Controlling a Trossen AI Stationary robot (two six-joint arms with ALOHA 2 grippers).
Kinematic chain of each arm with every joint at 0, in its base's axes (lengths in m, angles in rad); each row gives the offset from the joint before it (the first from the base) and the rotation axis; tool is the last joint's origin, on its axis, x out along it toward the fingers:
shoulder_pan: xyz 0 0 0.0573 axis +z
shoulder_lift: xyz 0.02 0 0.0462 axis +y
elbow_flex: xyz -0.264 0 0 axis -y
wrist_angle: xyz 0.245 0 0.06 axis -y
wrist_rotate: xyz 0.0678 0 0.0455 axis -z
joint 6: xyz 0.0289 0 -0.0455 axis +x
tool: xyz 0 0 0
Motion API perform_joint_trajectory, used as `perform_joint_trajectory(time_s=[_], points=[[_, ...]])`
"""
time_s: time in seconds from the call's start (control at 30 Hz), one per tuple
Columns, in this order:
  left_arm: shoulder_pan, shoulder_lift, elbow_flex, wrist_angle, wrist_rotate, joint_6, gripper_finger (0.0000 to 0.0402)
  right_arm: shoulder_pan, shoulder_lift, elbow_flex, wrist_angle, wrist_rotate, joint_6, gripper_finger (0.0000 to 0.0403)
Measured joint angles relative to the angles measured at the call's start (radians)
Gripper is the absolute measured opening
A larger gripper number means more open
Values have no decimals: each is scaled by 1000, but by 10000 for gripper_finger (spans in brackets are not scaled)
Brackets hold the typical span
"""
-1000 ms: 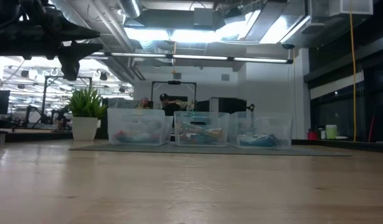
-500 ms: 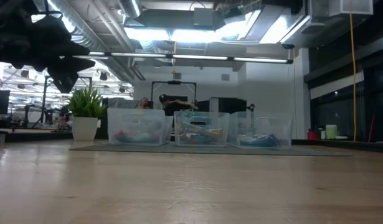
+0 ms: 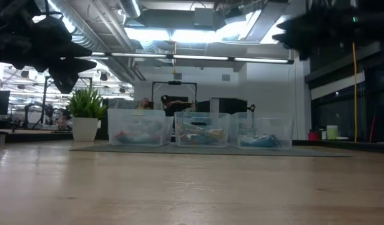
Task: Pick and place Granola Bars by type
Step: Return to Home Position
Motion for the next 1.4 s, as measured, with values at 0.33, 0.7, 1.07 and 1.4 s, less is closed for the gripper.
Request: perform_joint_trajectory(time_s=[0.33, 0.7, 1.07, 1.4], points=[[0, 0, 0, 0, -3, 0, 120, 0, -15, -232, 374, -137, 97, 174], [0, 0, 0, 0, -4, 0, 120, 0, -13, -227, 286, -218, -35, 174], [0, 0, 0, 0, -5, 0, 120, 43, -289, -237, -59, -197, -143, 174], [0, 0, 0, -1, -7, 0, 120, 19, -626, -232, -381, -156, -40, 174]])
